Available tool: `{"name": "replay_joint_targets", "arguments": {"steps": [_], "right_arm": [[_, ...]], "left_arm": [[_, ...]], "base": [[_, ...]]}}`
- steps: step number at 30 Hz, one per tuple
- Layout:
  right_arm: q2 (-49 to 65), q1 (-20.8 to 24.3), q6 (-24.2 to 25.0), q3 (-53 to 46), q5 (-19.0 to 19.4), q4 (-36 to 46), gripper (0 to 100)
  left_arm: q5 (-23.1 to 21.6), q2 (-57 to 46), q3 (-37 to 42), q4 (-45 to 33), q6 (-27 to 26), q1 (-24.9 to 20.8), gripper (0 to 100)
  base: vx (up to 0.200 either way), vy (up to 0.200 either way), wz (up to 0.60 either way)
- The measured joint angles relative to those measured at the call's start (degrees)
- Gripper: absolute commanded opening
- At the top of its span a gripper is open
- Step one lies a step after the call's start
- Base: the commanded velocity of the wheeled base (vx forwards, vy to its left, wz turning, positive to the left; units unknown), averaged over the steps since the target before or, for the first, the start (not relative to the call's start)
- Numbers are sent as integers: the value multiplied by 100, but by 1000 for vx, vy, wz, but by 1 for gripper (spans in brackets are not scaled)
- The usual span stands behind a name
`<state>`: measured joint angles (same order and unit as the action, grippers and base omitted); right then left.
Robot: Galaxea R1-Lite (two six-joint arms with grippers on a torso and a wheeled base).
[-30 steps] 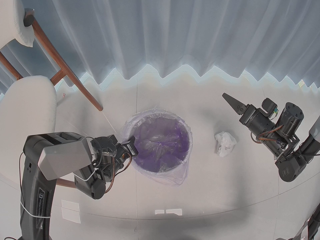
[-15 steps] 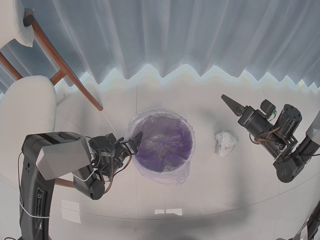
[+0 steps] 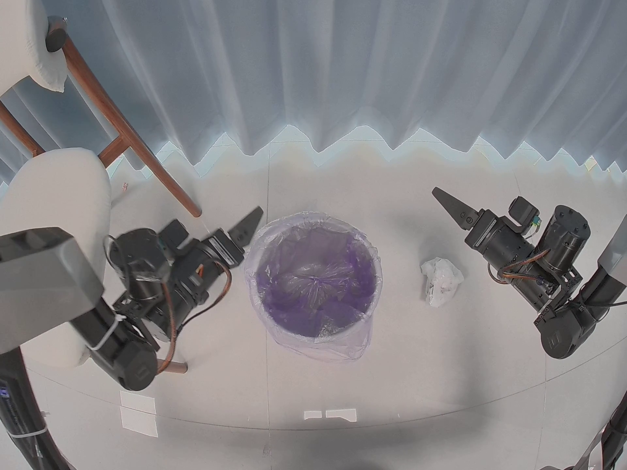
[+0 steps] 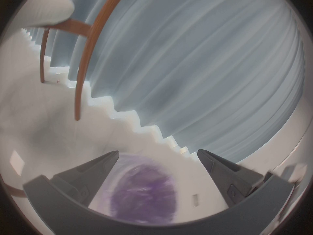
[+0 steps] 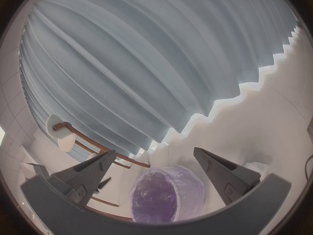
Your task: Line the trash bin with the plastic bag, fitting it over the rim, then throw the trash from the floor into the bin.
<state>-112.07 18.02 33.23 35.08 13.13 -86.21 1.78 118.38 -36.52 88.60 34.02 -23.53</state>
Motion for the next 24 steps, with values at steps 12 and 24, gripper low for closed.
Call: {"name": "replay_joint_targets", "arguments": {"steps": [12,24], "right_arm": [[-157,277,-45,38,-180,541,100],[112,697,-6,618,-856,3416,100]], "left_arm": [[-1585,-2666,624,-227,1275,263,100],[-2502,-3357,808,-329,1148,1119,100]], "base": [[0,-83,0],[0,-200,0]]}}
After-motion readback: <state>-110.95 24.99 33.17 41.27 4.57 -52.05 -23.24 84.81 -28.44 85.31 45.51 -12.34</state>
